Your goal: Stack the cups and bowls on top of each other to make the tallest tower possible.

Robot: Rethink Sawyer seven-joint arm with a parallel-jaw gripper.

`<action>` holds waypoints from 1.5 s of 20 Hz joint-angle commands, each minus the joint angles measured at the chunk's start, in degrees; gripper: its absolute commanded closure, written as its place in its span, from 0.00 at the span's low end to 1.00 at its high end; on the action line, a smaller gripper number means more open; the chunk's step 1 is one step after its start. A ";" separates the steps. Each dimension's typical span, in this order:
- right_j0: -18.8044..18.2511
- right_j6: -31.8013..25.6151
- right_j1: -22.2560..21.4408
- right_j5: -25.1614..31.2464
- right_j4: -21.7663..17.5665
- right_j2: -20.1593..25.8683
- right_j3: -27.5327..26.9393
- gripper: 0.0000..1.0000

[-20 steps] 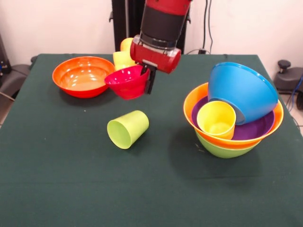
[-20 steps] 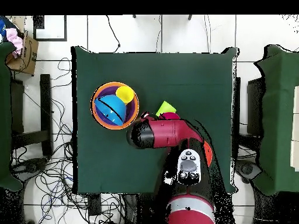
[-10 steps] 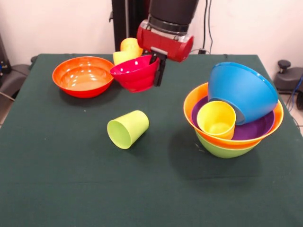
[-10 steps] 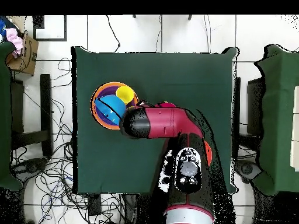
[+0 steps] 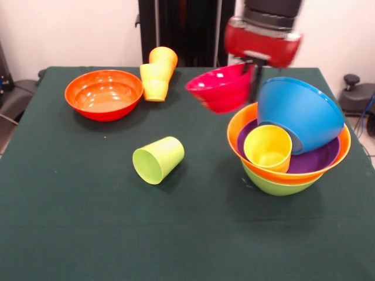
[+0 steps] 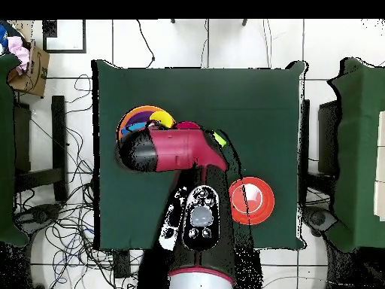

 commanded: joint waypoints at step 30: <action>14.51 13.53 10.43 3.16 13.42 -9.36 -8.35 1.00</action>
